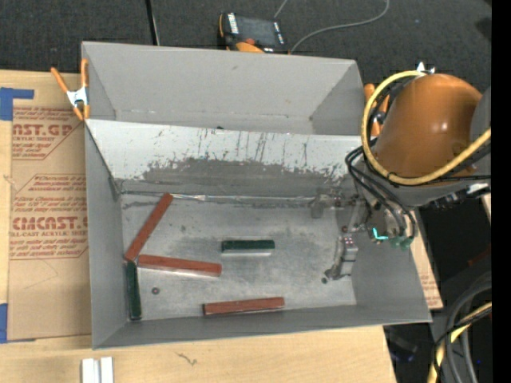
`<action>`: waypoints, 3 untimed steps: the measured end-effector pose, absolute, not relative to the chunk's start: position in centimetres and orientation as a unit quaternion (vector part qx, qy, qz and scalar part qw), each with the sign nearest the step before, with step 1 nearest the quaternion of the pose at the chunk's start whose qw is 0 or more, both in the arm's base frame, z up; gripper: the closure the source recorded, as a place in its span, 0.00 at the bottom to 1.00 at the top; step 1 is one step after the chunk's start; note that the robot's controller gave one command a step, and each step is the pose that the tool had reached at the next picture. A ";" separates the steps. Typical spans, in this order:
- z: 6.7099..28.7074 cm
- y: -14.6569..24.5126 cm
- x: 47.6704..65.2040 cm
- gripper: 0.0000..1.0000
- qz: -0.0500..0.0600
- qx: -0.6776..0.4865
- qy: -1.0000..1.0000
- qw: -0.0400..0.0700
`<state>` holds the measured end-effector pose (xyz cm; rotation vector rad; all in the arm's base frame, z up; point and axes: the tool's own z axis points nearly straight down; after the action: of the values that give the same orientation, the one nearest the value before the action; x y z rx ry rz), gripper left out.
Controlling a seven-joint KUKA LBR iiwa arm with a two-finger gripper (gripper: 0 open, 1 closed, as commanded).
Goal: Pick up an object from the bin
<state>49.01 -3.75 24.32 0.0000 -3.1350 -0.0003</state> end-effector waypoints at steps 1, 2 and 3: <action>16.9 -1.3 56.2 0.00 -0.001 -0.062 -0.998 0.000; 6.6 2.5 56.9 0.00 0.000 -0.034 -0.999 0.002; 7.1 2.3 57.1 1.00 0.000 -0.035 -0.999 -0.001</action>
Offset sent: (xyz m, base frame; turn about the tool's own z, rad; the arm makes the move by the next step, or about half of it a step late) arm 0.0708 0.0221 -0.0705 0.1270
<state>57.05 2.31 7.10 -0.1089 -3.1410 -0.0003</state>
